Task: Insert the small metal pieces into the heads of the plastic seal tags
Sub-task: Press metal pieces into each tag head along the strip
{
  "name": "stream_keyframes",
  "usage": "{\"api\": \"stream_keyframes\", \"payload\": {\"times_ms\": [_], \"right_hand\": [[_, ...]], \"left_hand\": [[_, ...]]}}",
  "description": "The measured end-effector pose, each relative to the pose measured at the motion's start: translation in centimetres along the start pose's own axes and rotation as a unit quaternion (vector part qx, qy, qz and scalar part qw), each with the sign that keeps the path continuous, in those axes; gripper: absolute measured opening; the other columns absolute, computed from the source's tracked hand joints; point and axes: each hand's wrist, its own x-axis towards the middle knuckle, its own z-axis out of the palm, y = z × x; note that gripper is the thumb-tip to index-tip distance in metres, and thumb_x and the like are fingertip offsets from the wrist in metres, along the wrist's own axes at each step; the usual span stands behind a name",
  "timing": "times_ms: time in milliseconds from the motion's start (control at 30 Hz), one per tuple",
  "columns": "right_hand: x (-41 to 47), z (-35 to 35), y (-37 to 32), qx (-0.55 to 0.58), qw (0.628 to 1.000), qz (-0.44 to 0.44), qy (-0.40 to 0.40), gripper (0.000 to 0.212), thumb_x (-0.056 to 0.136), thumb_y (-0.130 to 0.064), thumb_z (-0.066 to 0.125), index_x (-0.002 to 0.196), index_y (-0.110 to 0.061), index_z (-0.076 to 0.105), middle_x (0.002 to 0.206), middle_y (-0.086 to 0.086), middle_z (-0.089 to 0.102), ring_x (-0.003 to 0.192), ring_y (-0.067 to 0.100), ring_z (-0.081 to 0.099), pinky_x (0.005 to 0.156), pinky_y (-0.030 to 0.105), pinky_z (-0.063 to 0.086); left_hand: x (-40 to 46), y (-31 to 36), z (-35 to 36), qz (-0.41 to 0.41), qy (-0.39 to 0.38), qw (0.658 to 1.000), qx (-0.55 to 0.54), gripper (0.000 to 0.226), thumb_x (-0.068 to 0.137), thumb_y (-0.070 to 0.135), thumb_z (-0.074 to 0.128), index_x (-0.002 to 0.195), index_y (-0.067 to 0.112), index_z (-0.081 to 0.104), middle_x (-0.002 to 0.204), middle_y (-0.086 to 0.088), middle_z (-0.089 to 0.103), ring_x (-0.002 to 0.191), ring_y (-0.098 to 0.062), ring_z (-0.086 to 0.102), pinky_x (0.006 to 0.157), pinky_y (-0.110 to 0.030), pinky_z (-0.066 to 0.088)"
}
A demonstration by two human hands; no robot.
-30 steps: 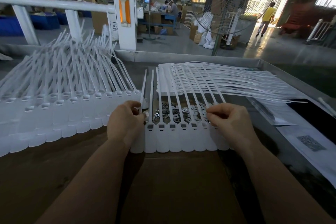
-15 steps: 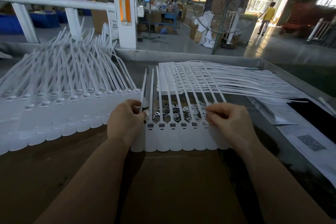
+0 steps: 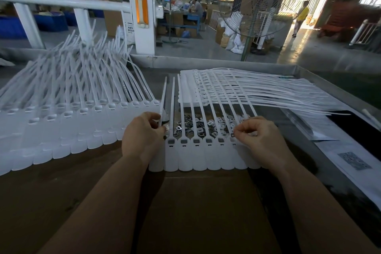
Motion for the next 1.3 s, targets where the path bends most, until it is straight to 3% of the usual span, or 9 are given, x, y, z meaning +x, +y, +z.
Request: {"api": "stream_keyframes", "payload": {"times_ms": [233, 467, 800, 1000, 1167, 1300], "right_hand": [[0.21, -0.08, 0.07, -0.032, 0.998, 0.035, -0.045, 0.005, 0.086, -0.013, 0.062, 0.087, -0.012, 0.067, 0.109, 0.002, 0.049, 0.089, 0.005, 0.044, 0.081, 0.019, 0.032], [0.26, 0.04, 0.09, -0.021, 0.999, 0.044, -0.015, 0.004, 0.082, -0.013, 0.068, 0.084, -0.010, 0.071, 0.101, 0.001, 0.056, 0.080, 0.002, 0.050, 0.059, 0.008, 0.036], [0.24, 0.18, 0.18, -0.005, 0.998, 0.057, -0.008, 0.006, 0.080, -0.013, 0.070, 0.085, -0.011, 0.073, 0.098, 0.002, 0.062, 0.080, 0.003, 0.055, 0.057, 0.008, 0.036], [-0.16, -0.23, 0.03, 0.040, 0.996, 0.074, 0.006, 0.009, 0.082, -0.011, 0.067, 0.084, -0.017, 0.073, 0.080, -0.015, 0.061, 0.075, -0.004, 0.054, 0.052, 0.006, 0.039], [-0.15, -0.19, -0.16, 0.046, 0.995, 0.090, 0.009, 0.025, 0.081, -0.001, 0.058, 0.074, -0.021, 0.071, 0.078, -0.010, 0.064, 0.074, 0.007, 0.059, 0.059, 0.015, 0.043], [-0.13, 0.14, -0.26, 0.015, 0.997, 0.067, 0.023, 0.023, 0.081, -0.001, 0.058, 0.076, -0.020, 0.071, 0.079, -0.011, 0.062, 0.072, 0.005, 0.058, 0.056, 0.010, 0.041]], "left_hand": [[-0.04, 0.28, -0.08, 0.001, -0.006, 1.000, 0.001, 0.037, 0.085, 0.020, 0.064, 0.121, 0.015, 0.058, 0.111, -0.006, 0.065, 0.097, -0.021, 0.060, 0.078, -0.030, 0.047], [-0.09, 0.42, -0.17, 0.002, -0.008, 1.000, 0.001, 0.037, 0.085, 0.021, 0.064, 0.122, 0.015, 0.057, 0.111, -0.007, 0.065, 0.098, -0.021, 0.060, 0.080, -0.031, 0.049], [-0.12, 0.45, -0.07, -0.001, -0.005, 1.000, 0.004, 0.037, 0.085, 0.021, 0.064, 0.121, 0.015, 0.058, 0.111, -0.006, 0.065, 0.096, -0.021, 0.060, 0.077, -0.029, 0.047], [-0.15, 0.25, 0.03, -0.001, -0.001, 1.000, 0.007, 0.037, 0.085, 0.021, 0.065, 0.122, 0.015, 0.058, 0.110, -0.006, 0.066, 0.090, -0.015, 0.056, 0.073, -0.025, 0.044], [-0.20, 0.29, -0.07, -0.001, -0.004, 1.000, 0.006, 0.037, 0.085, 0.020, 0.064, 0.121, 0.015, 0.058, 0.110, -0.006, 0.065, 0.094, -0.019, 0.059, 0.078, -0.030, 0.047], [-0.20, 0.30, -0.20, -0.002, -0.006, 1.000, 0.005, 0.036, 0.086, 0.020, 0.064, 0.121, 0.015, 0.058, 0.109, -0.006, 0.065, 0.096, -0.021, 0.060, 0.078, -0.030, 0.048]]}}
